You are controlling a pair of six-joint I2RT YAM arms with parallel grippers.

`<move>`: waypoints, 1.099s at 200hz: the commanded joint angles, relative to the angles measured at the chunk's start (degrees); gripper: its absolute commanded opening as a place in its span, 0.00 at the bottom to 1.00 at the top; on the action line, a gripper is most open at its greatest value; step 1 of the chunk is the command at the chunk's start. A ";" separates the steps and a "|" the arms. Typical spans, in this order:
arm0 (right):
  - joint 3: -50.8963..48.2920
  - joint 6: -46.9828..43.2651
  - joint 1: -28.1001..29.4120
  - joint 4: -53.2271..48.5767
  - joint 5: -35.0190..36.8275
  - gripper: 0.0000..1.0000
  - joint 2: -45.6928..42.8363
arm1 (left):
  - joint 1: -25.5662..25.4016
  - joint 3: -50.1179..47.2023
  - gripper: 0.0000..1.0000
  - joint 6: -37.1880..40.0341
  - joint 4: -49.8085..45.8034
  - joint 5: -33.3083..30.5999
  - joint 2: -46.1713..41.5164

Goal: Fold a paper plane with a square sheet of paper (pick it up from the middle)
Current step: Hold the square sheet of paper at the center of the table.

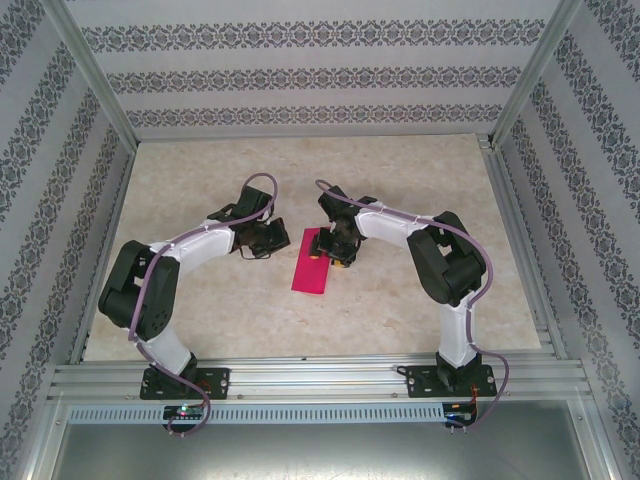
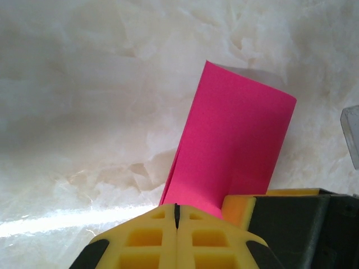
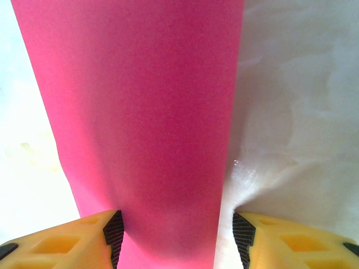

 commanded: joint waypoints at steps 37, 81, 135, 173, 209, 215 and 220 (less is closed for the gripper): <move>-2.02 0.41 -0.19 -5.55 4.81 0.58 3.96 | -0.92 4.51 0.00 2.56 2.12 12.10 7.89; -1.84 0.26 -0.10 -5.64 4.80 0.58 4.25 | -1.63 6.01 0.00 2.53 1.32 11.81 10.45; -1.69 0.32 -0.01 -5.55 4.71 0.58 4.42 | -2.02 6.72 0.00 2.78 0.81 11.56 12.86; -1.75 0.24 0.06 -5.65 4.64 0.59 4.58 | -2.26 6.99 0.00 3.13 0.73 11.24 14.21; -1.93 0.72 0.17 -5.45 4.61 0.59 4.43 | -2.41 6.37 0.00 3.34 -0.01 9.96 15.59; -2.00 0.81 0.22 -5.10 4.48 0.59 4.38 | -2.46 6.28 0.00 3.58 -0.23 9.65 15.68; -2.04 0.92 0.32 -4.90 4.30 0.59 4.34 | -2.49 6.06 0.00 3.71 -0.40 9.39 15.73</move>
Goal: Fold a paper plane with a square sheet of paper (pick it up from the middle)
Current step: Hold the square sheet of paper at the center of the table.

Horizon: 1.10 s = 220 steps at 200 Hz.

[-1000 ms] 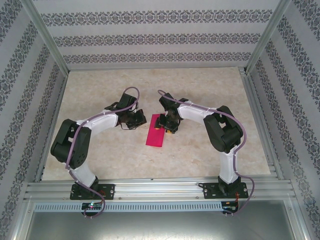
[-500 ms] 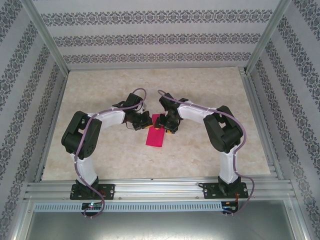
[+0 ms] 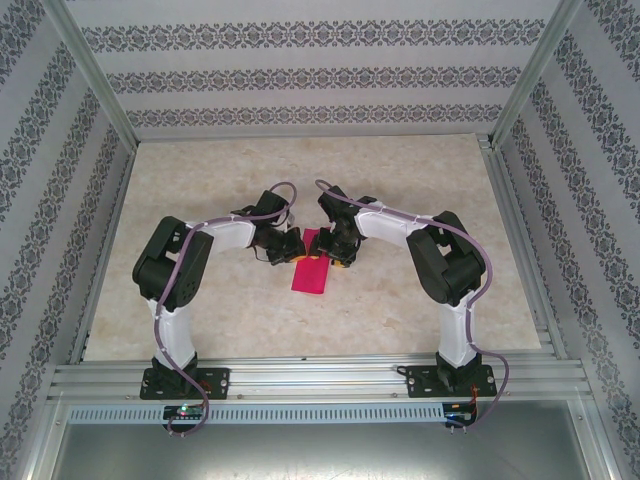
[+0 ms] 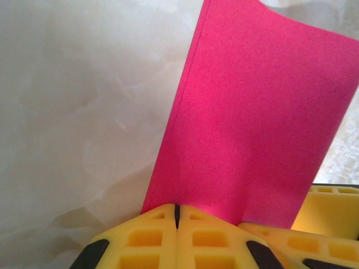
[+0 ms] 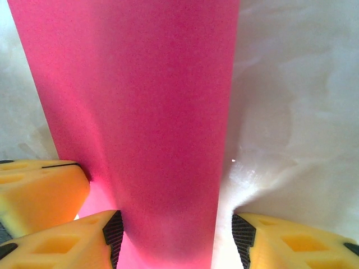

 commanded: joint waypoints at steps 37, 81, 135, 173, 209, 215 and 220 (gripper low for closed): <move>-0.84 0.94 0.42 -2.79 3.03 0.61 1.99 | -0.96 -0.81 0.00 3.14 -3.01 -2.60 1.26; -1.62 0.13 -1.09 0.06 6.16 0.68 -9.10 | -0.99 -1.19 0.00 3.86 -3.71 -3.36 0.96; -16.59 6.51 -2.91 27.59 -8.56 0.26 -17.56 | -0.94 -0.42 0.00 4.20 -4.21 -3.44 1.10; -18.04 9.64 -1.69 35.90 -13.34 0.01 -12.32 | -0.94 -0.14 0.00 4.45 -4.76 -3.63 1.19; -19.78 7.50 -1.82 34.30 -12.40 0.00 -11.79 | -1.01 -0.15 0.00 4.60 -5.20 -3.67 1.04; -20.13 7.26 -1.84 34.02 -12.47 0.00 -11.87 | -0.97 -0.15 0.00 4.64 -5.20 -3.65 1.09; -20.44 7.16 -1.90 34.02 -12.57 0.00 -11.88 | -1.00 -0.11 0.00 4.66 -5.25 -3.64 1.14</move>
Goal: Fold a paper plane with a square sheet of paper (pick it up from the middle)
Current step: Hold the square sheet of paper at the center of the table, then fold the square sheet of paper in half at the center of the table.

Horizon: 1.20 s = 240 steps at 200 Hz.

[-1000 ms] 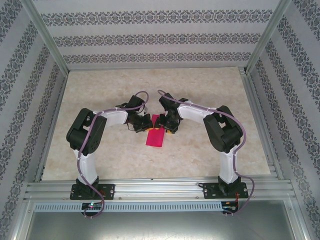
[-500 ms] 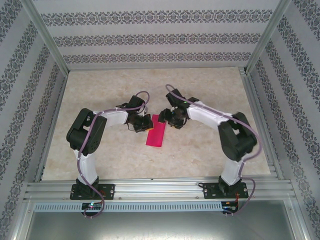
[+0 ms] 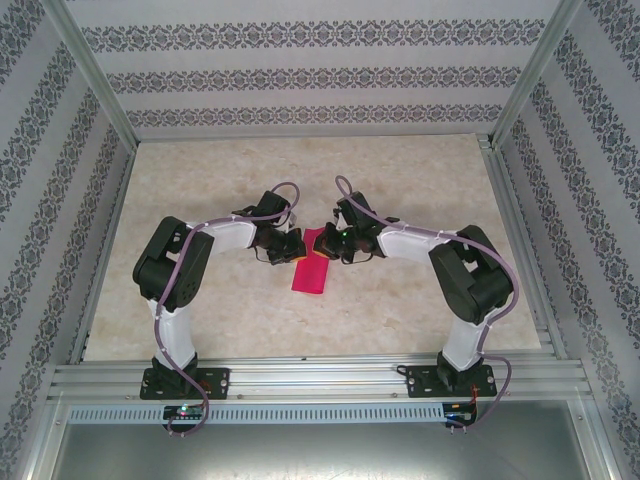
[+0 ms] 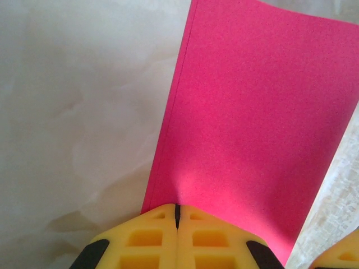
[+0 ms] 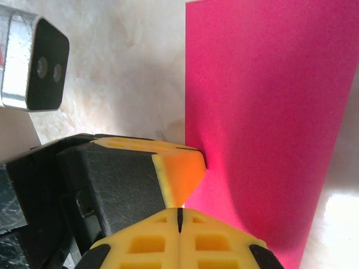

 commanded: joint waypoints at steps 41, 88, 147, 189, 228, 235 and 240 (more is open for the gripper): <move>-3.29 -0.84 -0.65 3.97 -4.03 0.01 1.13 | -0.65 0.42 0.00 2.09 -5.66 -2.82 1.58; -4.54 -3.89 -0.92 2.28 -2.89 0.02 2.12 | -0.63 0.35 0.00 1.83 -5.53 -2.90 1.88; -8.19 -5.49 -1.16 3.92 -1.85 0.04 3.18 | -0.64 0.75 0.00 2.09 -5.67 -2.39 2.84; -9.94 -6.23 -0.72 1.66 2.49 0.04 3.27 | -0.61 0.51 0.00 1.95 -5.52 -2.24 2.84; -9.84 -5.19 -0.35 6.70 -1.52 0.04 -2.37 | -0.65 0.61 0.00 2.06 -5.60 -2.20 2.71; -9.59 -4.77 -0.31 7.48 -2.39 0.04 -3.30 | -0.62 0.65 0.00 2.18 -5.76 -2.16 2.70; -9.38 -4.75 -0.22 7.87 -2.97 0.04 -3.85 | -0.65 0.70 0.00 2.13 -5.78 -2.18 2.69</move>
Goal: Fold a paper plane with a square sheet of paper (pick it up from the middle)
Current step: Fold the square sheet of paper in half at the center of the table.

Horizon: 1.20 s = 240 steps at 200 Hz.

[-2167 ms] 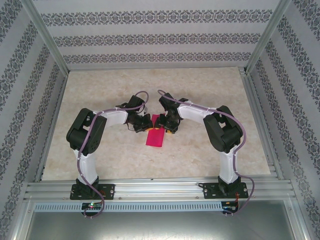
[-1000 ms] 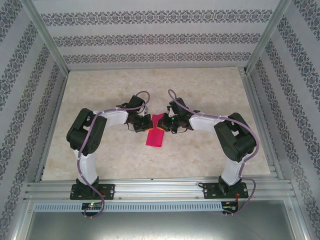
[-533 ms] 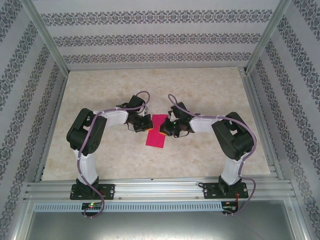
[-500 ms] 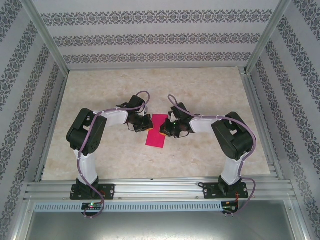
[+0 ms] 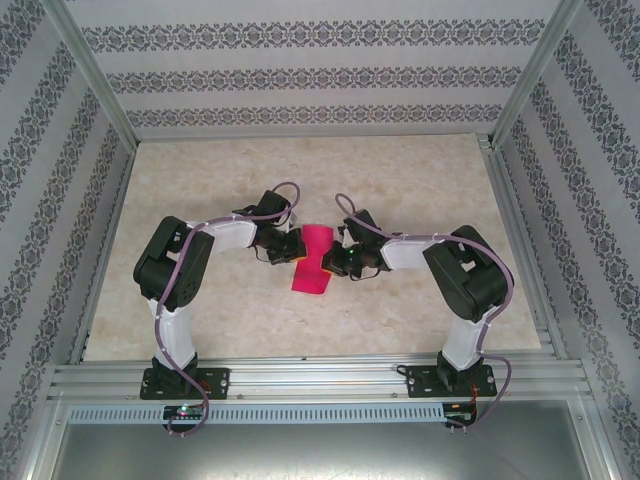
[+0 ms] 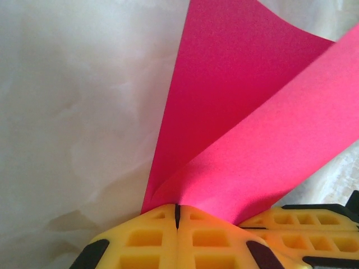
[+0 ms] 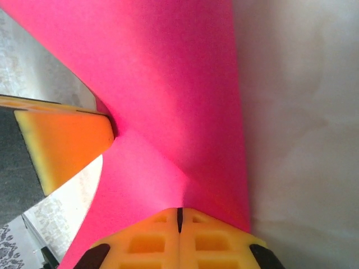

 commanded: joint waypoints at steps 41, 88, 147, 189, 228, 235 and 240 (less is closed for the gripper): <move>-0.37 0.54 1.82 3.62 -3.25 0.05 -1.91 | -0.61 0.07 0.00 1.38 -4.75 -2.16 2.31; -4.44 0.61 2.15 7.60 -1.85 0.04 -0.11 | -0.66 -0.19 0.00 1.53 -4.77 -2.22 2.25; -10.03 0.34 2.24 16.60 -1.07 0.05 1.09 | -0.64 -0.17 0.00 1.84 -4.85 -2.28 2.47; -8.72 0.98 2.35 17.21 -3.55 0.05 -4.46 | -0.63 -0.67 0.00 1.93 -4.94 -2.41 2.27; -9.09 1.89 2.73 16.90 -5.24 0.05 -6.73 | -0.65 -0.80 0.00 2.20 -5.29 -2.62 2.07; -9.44 2.08 2.91 17.02 -5.01 0.05 -6.48 | -0.60 -0.80 0.00 2.21 -5.21 -2.56 2.05; -9.90 2.33 3.11 17.67 -5.05 0.05 -6.20 | -0.64 -0.81 0.00 2.12 -5.13 -2.55 2.15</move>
